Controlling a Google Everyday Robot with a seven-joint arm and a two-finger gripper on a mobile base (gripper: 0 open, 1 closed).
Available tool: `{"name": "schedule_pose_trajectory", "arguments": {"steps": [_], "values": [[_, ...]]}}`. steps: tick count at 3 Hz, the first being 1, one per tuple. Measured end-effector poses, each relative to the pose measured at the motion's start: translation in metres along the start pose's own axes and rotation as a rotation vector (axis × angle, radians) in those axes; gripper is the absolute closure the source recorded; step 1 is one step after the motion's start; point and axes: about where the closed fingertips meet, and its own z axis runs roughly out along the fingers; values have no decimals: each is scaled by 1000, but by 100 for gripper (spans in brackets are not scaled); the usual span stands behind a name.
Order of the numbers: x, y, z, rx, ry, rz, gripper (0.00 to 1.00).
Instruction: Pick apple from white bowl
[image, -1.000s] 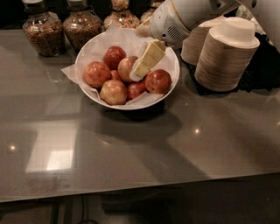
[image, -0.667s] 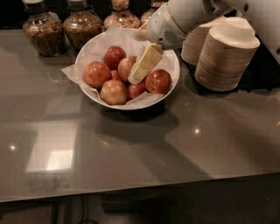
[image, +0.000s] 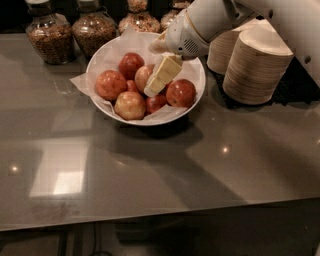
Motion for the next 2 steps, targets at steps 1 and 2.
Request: {"name": "schedule_pose_trajectory", "arguments": {"steps": [1,2], "values": [[2,-1,4,-4,1,6,22],[6,-3,8,-8,5,17,26]]}}
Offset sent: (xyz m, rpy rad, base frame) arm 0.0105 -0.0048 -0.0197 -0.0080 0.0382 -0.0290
